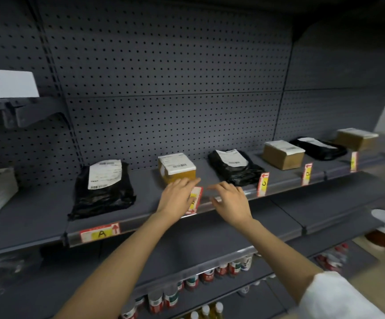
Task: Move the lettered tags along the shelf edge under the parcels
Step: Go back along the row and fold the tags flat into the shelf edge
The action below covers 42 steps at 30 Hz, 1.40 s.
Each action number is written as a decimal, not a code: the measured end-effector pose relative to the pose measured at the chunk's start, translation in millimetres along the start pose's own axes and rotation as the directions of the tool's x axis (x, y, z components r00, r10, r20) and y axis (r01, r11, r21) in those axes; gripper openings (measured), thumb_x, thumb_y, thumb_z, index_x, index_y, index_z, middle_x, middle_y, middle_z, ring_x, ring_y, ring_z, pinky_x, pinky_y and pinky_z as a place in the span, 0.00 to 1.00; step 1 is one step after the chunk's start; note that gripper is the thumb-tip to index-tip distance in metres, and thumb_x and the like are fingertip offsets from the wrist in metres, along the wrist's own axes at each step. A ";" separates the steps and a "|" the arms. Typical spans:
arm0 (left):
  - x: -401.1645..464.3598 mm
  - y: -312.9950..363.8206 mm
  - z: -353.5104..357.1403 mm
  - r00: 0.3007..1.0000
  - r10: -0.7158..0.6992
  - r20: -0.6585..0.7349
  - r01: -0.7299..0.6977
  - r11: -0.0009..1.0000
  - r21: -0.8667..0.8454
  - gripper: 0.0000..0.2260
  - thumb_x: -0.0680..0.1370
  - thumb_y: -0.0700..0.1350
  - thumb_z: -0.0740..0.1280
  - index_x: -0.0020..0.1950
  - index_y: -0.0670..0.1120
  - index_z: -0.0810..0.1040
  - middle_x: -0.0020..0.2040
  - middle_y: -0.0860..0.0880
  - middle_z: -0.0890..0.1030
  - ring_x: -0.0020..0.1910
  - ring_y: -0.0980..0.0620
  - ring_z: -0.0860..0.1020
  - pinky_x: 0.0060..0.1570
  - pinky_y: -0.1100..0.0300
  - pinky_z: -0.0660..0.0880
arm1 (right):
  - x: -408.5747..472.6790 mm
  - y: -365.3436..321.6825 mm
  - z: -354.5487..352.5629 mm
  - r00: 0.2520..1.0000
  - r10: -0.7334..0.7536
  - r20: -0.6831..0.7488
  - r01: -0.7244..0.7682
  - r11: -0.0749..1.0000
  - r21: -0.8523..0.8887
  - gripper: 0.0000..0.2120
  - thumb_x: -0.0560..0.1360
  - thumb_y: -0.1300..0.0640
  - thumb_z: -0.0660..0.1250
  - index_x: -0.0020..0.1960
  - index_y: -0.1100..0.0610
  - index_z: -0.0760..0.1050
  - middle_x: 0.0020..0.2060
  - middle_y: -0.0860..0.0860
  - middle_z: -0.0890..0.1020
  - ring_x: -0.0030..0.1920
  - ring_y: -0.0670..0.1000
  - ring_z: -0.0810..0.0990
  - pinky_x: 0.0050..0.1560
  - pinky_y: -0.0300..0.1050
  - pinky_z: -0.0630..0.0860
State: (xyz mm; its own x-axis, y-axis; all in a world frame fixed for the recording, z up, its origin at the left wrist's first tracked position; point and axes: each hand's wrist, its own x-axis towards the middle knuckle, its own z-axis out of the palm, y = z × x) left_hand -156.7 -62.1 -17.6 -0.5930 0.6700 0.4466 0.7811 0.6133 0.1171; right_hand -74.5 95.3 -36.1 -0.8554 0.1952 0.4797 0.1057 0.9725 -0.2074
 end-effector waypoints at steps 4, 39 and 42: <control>12.3 15.9 6.8 0.999 -0.010 -0.034 0.011 0.999 0.032 0.11 0.76 0.46 0.63 0.58 0.51 0.76 0.55 0.49 0.80 0.55 0.47 0.73 0.54 0.55 0.68 | 7.9 17.4 3.9 0.994 -0.026 0.103 0.026 1.000 -0.002 0.16 0.75 0.51 0.62 0.63 0.48 0.73 0.56 0.50 0.78 0.60 0.54 0.74 0.57 0.49 0.65; -47.3 7.8 21.9 0.887 -0.407 -0.216 0.439 0.890 0.124 0.02 0.72 0.40 0.71 0.42 0.47 0.82 0.39 0.47 0.83 0.41 0.45 0.75 0.45 0.50 0.67 | 24.3 31.7 31.7 0.926 -0.376 0.035 0.361 0.909 0.210 0.10 0.75 0.57 0.64 0.52 0.46 0.80 0.44 0.49 0.81 0.47 0.53 0.77 0.47 0.45 0.62; -42.5 12.8 18.5 0.894 -0.391 -0.218 0.431 0.884 0.181 0.02 0.73 0.42 0.70 0.42 0.47 0.82 0.40 0.47 0.82 0.43 0.45 0.75 0.45 0.50 0.67 | 23.6 41.8 28.2 0.914 -0.405 0.018 0.392 0.895 0.215 0.10 0.75 0.58 0.64 0.52 0.47 0.79 0.45 0.49 0.81 0.47 0.54 0.77 0.48 0.48 0.65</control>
State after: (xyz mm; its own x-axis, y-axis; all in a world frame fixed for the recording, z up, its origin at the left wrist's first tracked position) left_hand -125.2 -75.0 -51.4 -0.7930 0.2678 0.5472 0.3995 0.9067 0.1352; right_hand -104.6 137.0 -57.5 -0.8339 -0.2173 0.5073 -0.3496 0.9193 -0.1809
